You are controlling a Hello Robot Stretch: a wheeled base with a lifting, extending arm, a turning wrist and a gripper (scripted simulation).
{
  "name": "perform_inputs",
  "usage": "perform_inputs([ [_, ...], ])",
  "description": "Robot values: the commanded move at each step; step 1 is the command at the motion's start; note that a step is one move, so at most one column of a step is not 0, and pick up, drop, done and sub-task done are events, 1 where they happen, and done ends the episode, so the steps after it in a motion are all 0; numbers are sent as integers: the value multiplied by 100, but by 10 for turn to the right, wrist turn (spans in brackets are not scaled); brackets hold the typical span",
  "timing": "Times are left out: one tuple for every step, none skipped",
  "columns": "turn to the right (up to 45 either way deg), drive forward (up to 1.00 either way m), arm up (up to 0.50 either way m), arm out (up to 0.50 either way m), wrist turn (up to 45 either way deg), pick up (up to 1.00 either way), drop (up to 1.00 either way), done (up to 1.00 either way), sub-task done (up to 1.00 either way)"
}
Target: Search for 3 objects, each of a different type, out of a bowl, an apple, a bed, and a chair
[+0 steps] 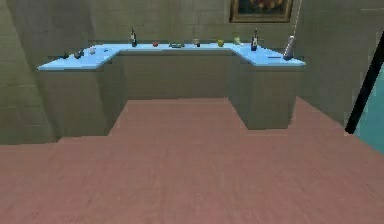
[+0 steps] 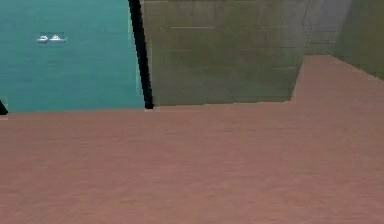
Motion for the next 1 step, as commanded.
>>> perform_inputs([
  [-450, 0, 0, 0, 0, 0, 0, 0, 0],
])
